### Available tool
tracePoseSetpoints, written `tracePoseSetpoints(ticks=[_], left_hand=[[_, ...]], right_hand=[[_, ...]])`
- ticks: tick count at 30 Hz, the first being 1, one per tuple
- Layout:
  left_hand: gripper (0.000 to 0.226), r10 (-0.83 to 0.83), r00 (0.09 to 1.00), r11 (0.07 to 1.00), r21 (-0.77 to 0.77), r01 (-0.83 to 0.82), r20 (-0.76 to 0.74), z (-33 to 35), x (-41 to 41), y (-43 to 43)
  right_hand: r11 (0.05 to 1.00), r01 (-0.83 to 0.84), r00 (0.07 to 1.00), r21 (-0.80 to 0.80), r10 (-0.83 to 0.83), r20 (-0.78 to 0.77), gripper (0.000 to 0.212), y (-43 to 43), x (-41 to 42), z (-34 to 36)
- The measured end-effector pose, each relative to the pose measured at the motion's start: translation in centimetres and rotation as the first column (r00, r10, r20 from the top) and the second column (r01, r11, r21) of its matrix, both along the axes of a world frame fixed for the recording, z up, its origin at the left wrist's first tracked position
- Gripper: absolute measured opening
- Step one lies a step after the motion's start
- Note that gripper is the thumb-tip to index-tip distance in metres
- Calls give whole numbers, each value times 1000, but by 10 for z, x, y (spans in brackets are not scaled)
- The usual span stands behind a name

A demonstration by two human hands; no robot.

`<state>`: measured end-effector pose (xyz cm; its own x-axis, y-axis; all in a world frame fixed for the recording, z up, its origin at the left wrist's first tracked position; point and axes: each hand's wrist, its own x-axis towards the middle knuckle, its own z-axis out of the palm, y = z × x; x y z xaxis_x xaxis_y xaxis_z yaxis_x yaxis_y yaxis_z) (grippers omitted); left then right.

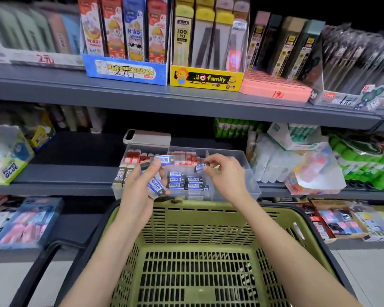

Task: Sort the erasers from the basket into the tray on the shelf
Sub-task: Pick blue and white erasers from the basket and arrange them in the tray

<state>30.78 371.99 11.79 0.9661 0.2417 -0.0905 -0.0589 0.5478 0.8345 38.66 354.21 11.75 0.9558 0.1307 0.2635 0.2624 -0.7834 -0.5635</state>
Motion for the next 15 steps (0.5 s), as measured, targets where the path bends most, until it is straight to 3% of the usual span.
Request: tracePoseSetpoints(ticks=[3,9,15], left_hand=[[25,-21,1000,998,-62,21,-1,-2,2,4],[22,-118,993,991,-63,119,25,-6,-1,6],[24,-99,995,993,-70,99,-7,-8,-3,8]], right_hand=[[994,-23,998,-105,28,47,21,6,7,-6],[985,2,986,-170,27,166,19,12,11,-16],[967,66,974,-246,-9,226,28,21,9,-23]])
